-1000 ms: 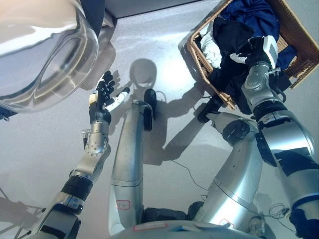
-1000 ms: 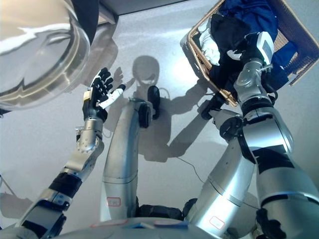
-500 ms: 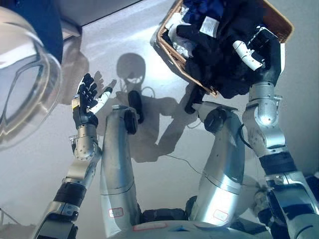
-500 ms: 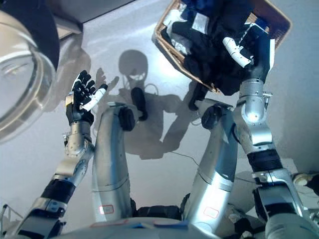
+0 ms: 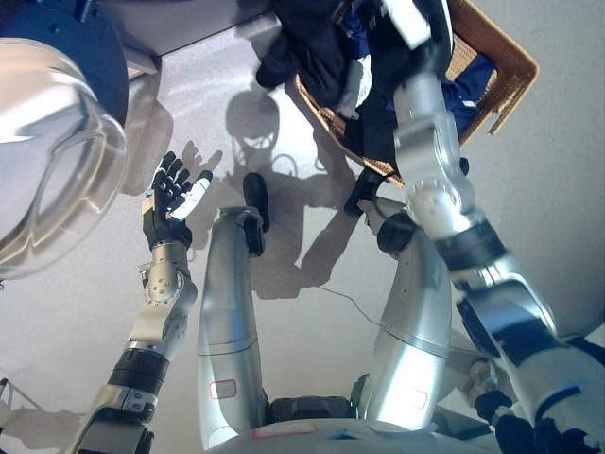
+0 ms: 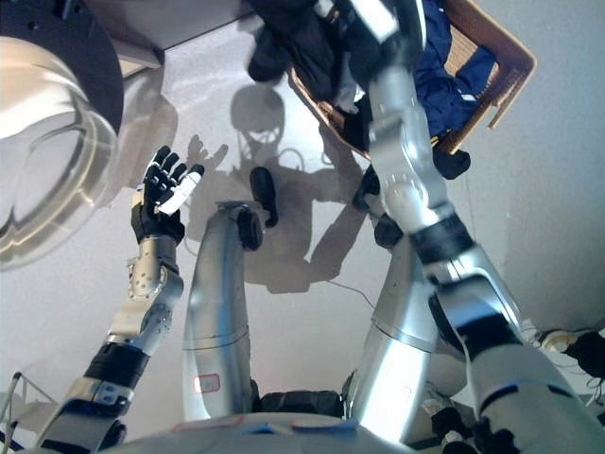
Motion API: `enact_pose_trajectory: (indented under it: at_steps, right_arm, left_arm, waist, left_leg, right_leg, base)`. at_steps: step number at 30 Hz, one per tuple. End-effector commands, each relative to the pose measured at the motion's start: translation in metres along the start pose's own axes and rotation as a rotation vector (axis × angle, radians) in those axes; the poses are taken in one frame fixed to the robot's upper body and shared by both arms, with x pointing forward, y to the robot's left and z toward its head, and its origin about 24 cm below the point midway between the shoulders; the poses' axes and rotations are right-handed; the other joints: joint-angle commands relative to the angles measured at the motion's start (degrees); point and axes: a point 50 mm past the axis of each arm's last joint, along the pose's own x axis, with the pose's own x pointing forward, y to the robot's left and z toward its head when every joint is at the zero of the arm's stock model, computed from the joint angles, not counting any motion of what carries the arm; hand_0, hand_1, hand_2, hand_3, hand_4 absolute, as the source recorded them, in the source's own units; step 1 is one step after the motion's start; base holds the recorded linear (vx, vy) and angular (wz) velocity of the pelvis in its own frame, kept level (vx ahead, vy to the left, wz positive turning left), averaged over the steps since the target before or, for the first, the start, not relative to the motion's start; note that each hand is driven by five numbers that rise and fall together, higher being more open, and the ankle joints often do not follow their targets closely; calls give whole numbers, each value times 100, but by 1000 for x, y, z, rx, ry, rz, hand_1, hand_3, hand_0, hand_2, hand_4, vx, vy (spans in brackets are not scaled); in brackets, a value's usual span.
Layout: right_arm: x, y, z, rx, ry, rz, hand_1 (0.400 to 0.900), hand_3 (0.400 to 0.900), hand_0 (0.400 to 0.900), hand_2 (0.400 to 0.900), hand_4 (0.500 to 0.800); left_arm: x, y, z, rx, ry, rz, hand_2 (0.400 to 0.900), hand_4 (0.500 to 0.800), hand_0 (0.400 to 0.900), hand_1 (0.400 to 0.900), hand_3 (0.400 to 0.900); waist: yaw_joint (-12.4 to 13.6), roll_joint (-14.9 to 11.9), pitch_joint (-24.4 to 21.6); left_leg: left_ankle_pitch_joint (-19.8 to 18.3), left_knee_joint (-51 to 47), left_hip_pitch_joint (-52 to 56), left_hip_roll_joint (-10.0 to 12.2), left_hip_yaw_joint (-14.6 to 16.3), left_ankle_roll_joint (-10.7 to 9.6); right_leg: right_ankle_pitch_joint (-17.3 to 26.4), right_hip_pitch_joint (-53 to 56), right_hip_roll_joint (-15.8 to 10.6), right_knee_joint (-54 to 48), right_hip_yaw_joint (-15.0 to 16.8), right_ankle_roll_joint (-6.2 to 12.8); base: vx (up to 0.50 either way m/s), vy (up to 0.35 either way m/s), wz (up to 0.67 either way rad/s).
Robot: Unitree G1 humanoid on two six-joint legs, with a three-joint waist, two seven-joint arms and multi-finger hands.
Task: Put the clothes in the basket into the washing machine.
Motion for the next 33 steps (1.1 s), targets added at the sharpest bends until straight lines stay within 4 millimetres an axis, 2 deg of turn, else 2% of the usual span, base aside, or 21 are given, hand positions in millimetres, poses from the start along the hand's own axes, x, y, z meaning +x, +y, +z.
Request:
enact_pose_trajectory:
  at_steps: [1,3,6,9,13,15,17,22,23,24,25,28,33]
  right_arm:
    - [27,24,16,90,-133,-5,400,400,400,400,500]
    - [44,26,9,50,-81,-53,400,400,400,400,500]
    - [59,23,10,24,-50,-124,400,400,400,400,500]
    - [70,2,13,-54,3,-266,400,400,400,400,500]
    - [75,-20,22,-164,62,-347,400,400,400,400,500]
    - [77,-26,32,-241,65,-359,400,400,400,400,500]
    - [82,-27,51,-266,14,-364,400,400,400,400,500]
    - [92,-5,91,-214,-137,-234,400,400,400,400,500]
    - [91,-7,94,-201,-156,-230,400,400,400,400,500]
    - [91,-4,99,-183,-180,-213,424,424,424,424,514]
    - [91,-1,102,-176,-198,-194,900,900,900,900,800]
    - [89,-4,100,-203,-212,-206,900,900,900,900,800]
    - [87,-8,82,-323,-145,-236,900,900,900,900,800]
  left_arm:
    - [-20,7,-28,-2,80,-12,900,800,900,900,900]
    - [-18,6,-30,9,92,-38,900,800,900,900,900]
    - [-16,4,-30,15,91,-60,900,800,900,900,900]
    - [-12,-2,-27,28,77,-108,900,800,900,900,900]
    - [-9,-10,-22,70,54,-187,900,800,900,900,900]
    - [-8,-12,-21,97,48,-217,900,800,900,900,900]
    - [-7,-14,-18,103,29,-241,900,800,900,900,900]
    - [-13,-8,-25,126,63,-254,900,800,900,900,900]
    - [-13,-7,-27,130,70,-252,900,800,900,900,900]
    - [-13,-5,-29,131,80,-247,900,800,900,900,900]
    - [-14,-4,-30,129,84,-243,900,800,900,900,900]
    - [-16,-1,-33,124,99,-231,900,800,900,900,900]
    - [-16,1,-36,104,109,-205,900,800,900,900,900]
  waist:
    - [347,87,-1319]
    - [451,119,-1387]
    - [553,157,-1426]
    - [762,212,-1512]
    - [1056,289,-1569]
    - [1188,304,-1569]
    - [1315,340,-1553]
    - [1462,373,-1568]
    - [1469,371,-1568]
    - [1467,365,-1567]
    - [1464,356,-1571]
    - [1434,351,-1556]
    - [1316,345,-1488]
  left_leg:
    - [562,-973,-123,-219,13,-212]
    - [564,-1042,-59,-236,-14,-212]
    - [571,-1093,-24,-261,-44,-219]
    - [573,-1151,19,-331,-97,-228]
    - [581,-1167,2,-416,-177,-227]
    - [579,-1143,-8,-455,-235,-228]
    - [563,-1081,-45,-510,-283,-227]
    - [562,-998,-111,-595,-357,-237]
    - [563,-984,-117,-608,-363,-240]
    - [567,-971,-120,-616,-366,-243]
    - [573,-970,-116,-621,-368,-247]
    - [613,-988,-98,-618,-377,-261]
    - [662,-1072,-7,-589,-315,-290]
  right_leg:
    - [-528,-514,24,246,-222,620]
    - [-561,-455,-6,214,-249,645]
    - [-597,-401,-32,196,-277,663]
    - [-670,-361,-120,208,-300,700]
    - [-745,-335,-274,262,-379,764]
    - [-786,-327,-337,304,-409,785]
    - [-834,-332,-398,381,-427,812]
    - [-918,-366,-513,557,-432,856]
    - [-921,-363,-536,582,-429,858]
    - [-919,-353,-537,592,-428,859]
    - [-912,-328,-541,585,-446,857]
    - [-867,-271,-518,550,-472,849]
    - [-768,-134,-465,440,-473,823]
  base:
    - [62,-23,12]
    - [57,-27,14]
    - [53,-42,20]
    - [69,-81,34]
    - [67,-89,36]
    - [60,-86,32]
    - [58,-80,36]
    - [58,-42,24]
    - [49,-21,13]
    - [40,-20,9]
    - [42,-17,6]
    - [11,-3,1]
    - [-21,19,-5]
